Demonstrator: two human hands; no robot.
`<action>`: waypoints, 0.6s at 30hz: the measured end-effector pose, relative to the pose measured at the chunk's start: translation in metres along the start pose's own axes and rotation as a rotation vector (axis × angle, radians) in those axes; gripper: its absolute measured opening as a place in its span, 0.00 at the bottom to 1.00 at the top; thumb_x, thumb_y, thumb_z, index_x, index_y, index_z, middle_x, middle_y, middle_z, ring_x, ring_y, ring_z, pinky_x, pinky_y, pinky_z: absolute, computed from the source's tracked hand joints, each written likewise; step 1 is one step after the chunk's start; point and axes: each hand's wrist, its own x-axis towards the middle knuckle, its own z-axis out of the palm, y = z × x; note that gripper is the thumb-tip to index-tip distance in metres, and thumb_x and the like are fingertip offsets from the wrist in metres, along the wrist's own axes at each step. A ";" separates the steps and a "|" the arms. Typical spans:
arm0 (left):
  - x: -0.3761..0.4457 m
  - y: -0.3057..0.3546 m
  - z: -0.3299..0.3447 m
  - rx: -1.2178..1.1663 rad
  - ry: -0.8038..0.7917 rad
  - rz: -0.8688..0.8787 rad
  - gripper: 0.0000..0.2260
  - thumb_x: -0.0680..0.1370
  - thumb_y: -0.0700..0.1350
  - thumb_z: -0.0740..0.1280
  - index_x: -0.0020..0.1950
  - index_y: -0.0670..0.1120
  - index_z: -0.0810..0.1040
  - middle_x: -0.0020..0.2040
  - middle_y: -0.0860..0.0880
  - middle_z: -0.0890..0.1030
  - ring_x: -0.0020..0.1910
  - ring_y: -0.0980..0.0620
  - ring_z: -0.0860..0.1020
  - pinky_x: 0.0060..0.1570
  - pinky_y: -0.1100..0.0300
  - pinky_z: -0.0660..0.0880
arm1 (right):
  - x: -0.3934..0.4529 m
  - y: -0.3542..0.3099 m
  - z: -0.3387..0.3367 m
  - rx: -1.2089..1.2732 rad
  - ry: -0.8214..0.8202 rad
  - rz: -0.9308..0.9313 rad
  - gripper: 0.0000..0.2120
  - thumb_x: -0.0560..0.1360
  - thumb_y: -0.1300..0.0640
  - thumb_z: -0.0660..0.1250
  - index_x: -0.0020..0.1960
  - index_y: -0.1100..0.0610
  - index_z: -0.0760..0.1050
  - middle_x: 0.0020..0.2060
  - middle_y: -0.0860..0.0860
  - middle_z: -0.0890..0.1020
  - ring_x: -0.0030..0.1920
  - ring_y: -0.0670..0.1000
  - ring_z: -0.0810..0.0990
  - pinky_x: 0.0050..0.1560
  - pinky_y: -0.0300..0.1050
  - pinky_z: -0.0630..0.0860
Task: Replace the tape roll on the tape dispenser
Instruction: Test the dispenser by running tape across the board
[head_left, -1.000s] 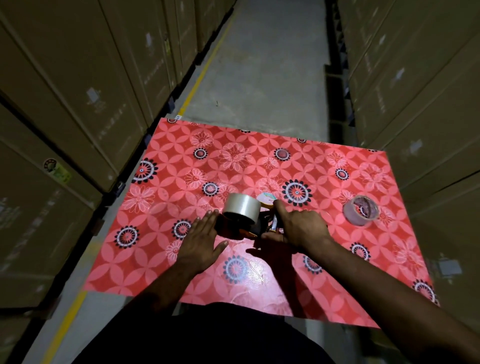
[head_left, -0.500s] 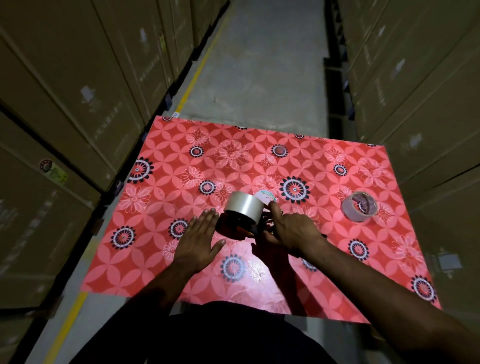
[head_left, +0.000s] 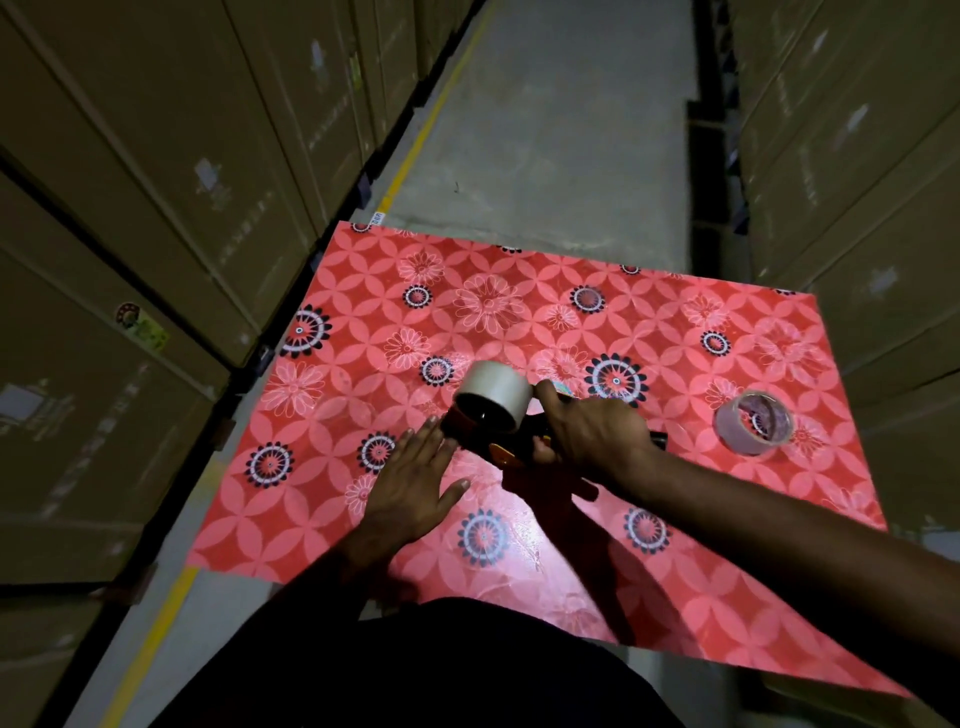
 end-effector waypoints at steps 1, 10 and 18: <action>0.000 0.000 0.000 0.001 -0.001 -0.001 0.33 0.83 0.64 0.52 0.84 0.47 0.56 0.84 0.45 0.55 0.84 0.48 0.49 0.82 0.47 0.47 | 0.008 0.006 -0.005 -0.019 -0.018 0.011 0.31 0.78 0.36 0.57 0.70 0.58 0.62 0.42 0.55 0.86 0.39 0.59 0.86 0.28 0.43 0.64; -0.002 -0.001 0.001 -0.039 0.043 0.021 0.30 0.83 0.64 0.52 0.83 0.55 0.56 0.84 0.47 0.54 0.83 0.47 0.52 0.81 0.48 0.47 | 0.052 0.040 -0.024 -0.255 -0.184 -0.120 0.21 0.83 0.56 0.55 0.74 0.62 0.60 0.52 0.57 0.85 0.49 0.60 0.86 0.37 0.47 0.71; 0.000 -0.001 0.005 -0.023 0.036 0.017 0.29 0.83 0.65 0.49 0.83 0.60 0.55 0.84 0.47 0.54 0.83 0.47 0.52 0.80 0.48 0.48 | 0.014 0.154 -0.016 -0.045 -0.025 0.227 0.34 0.72 0.28 0.56 0.65 0.54 0.65 0.42 0.59 0.85 0.42 0.63 0.85 0.35 0.48 0.69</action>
